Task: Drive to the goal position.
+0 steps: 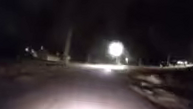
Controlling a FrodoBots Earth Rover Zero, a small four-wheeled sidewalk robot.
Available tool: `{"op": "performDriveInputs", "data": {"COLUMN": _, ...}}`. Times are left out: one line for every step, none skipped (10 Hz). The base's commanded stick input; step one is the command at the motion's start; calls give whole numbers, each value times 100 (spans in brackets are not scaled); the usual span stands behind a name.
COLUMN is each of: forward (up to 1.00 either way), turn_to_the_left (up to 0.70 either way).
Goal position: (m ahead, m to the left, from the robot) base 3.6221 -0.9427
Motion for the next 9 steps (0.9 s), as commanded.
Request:
{"op": "performDriveInputs", "data": {"forward": 100, "turn_to_the_left": -34}}
{"op": "performDriveInputs", "data": {"forward": 100, "turn_to_the_left": -15}}
{"op": "performDriveInputs", "data": {"forward": 100, "turn_to_the_left": 0}}
{"op": "performDriveInputs", "data": {"forward": 100, "turn_to_the_left": 0}}
{"op": "performDriveInputs", "data": {"forward": 100, "turn_to_the_left": 0}}
{"op": "performDriveInputs", "data": {"forward": 100, "turn_to_the_left": 0}}
{"op": "performDriveInputs", "data": {"forward": 100, "turn_to_the_left": 0}}
{"op": "performDriveInputs", "data": {"forward": 100, "turn_to_the_left": 0}}
{"op": "performDriveInputs", "data": {"forward": 100, "turn_to_the_left": 0}}
